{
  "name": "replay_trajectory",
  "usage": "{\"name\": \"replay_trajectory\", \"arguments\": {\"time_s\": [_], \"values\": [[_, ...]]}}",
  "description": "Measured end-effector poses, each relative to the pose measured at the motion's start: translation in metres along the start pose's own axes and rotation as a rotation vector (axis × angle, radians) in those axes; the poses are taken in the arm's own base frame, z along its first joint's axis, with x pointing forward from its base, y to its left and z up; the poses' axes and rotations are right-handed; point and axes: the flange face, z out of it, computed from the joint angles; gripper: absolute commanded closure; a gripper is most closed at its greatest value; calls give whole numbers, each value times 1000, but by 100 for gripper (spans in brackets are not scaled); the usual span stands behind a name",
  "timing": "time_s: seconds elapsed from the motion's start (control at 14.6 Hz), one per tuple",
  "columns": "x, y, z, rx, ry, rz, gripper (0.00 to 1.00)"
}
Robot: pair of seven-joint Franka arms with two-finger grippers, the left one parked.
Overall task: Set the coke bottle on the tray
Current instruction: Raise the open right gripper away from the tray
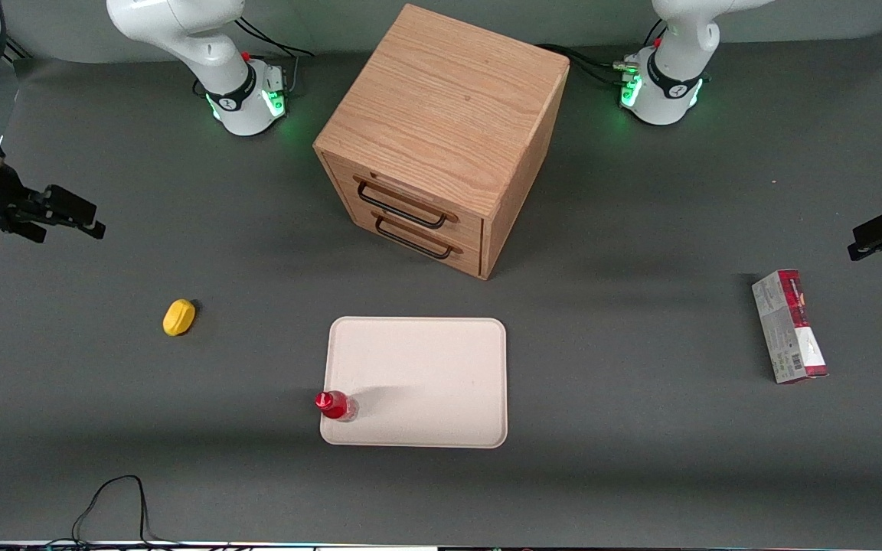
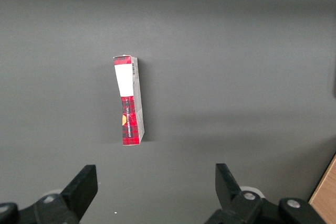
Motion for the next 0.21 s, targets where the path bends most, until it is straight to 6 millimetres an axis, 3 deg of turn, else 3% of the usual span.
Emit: {"name": "replay_trajectory", "arguments": {"time_s": [0.21], "values": [[-2,-1,1,2,-11,-1,0]]}}
